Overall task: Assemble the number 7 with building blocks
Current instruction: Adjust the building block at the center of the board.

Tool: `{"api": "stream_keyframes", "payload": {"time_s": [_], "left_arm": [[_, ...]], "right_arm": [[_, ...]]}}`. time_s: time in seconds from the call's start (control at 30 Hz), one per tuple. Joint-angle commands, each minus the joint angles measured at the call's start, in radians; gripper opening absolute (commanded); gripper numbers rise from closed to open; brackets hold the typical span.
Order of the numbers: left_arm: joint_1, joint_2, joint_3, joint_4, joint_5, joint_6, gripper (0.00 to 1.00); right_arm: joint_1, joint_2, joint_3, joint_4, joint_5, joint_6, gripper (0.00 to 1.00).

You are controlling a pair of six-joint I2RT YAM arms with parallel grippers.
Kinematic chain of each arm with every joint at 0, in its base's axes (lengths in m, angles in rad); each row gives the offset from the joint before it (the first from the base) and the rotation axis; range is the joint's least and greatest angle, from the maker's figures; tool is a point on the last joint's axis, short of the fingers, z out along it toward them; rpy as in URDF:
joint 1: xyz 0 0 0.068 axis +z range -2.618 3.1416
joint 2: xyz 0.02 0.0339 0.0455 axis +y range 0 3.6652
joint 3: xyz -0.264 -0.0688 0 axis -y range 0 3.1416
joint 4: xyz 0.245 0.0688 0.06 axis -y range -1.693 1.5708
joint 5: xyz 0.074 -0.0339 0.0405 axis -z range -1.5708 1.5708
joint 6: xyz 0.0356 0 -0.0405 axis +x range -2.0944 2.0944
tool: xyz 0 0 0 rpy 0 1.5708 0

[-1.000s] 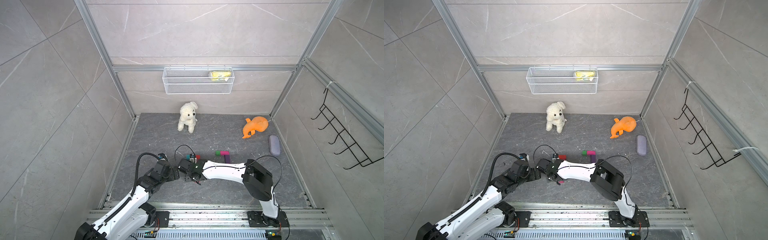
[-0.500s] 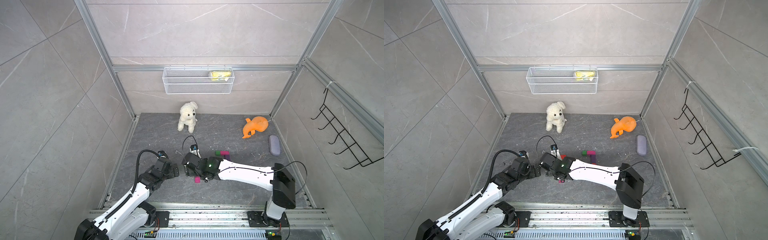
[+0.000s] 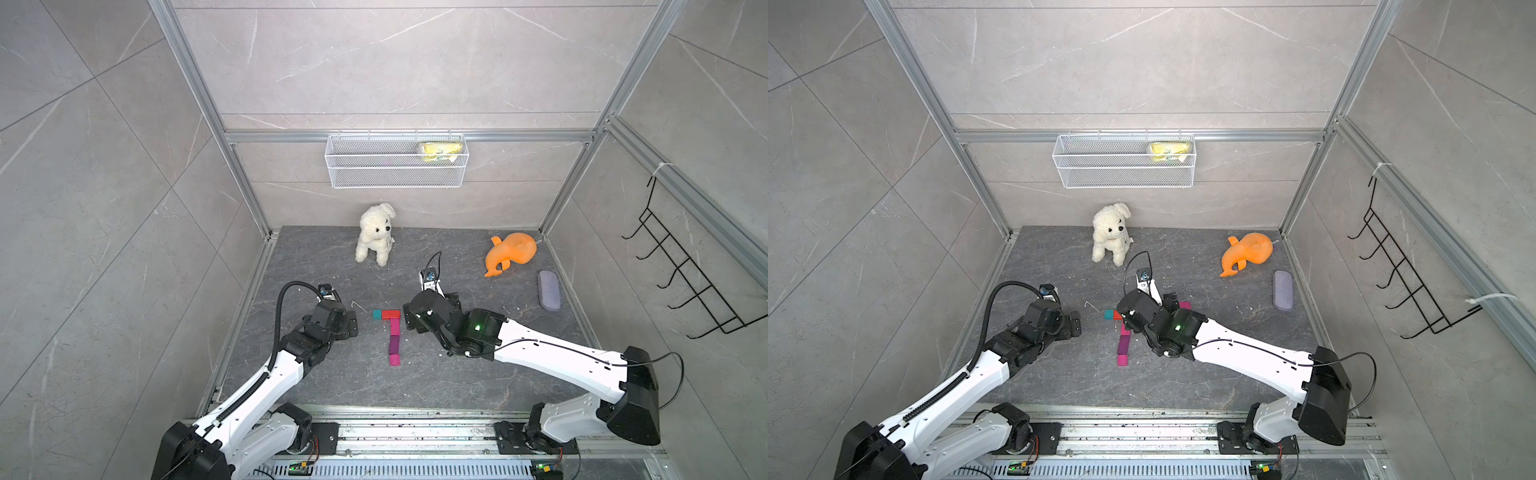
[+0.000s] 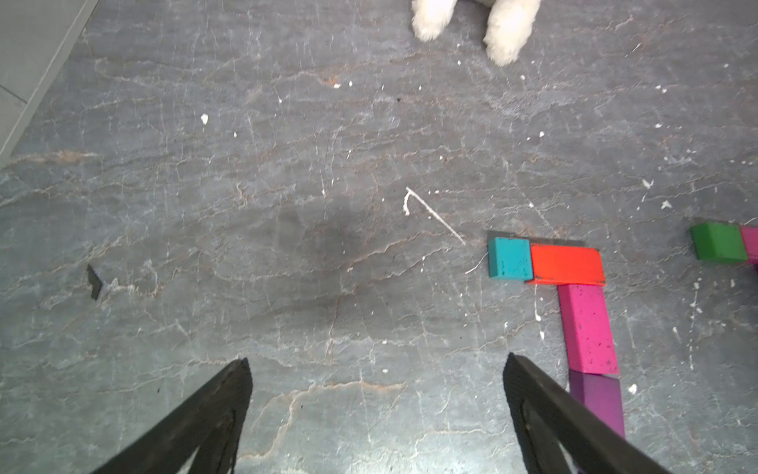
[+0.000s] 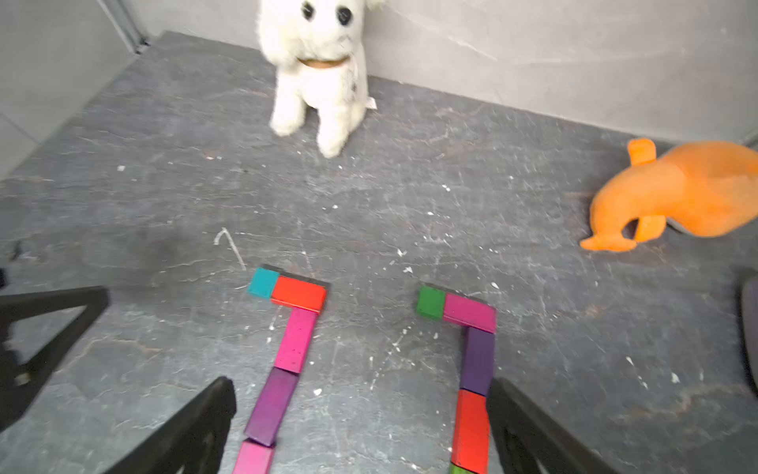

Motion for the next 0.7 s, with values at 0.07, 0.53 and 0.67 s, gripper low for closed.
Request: {"api": "stream_keyframes", "payload": {"time_s": [0.07,0.53,0.67], "left_arm": [[0.007,0.009,0.013,0.022,0.010,-0.011,1.00],[0.137,0.052,-0.015,0.010,0.236,-0.017,1.00],[0.140,0.058,-0.024,0.026,0.253,-0.012,1.00]], "right_arm": [[0.007,0.168,0.014,-0.045,-0.225,0.176,0.83],[0.031,0.439,0.149,-0.037,-0.449,0.311,0.61],[0.034,0.478,0.177,-0.061,-0.446,0.319,0.60]]}}
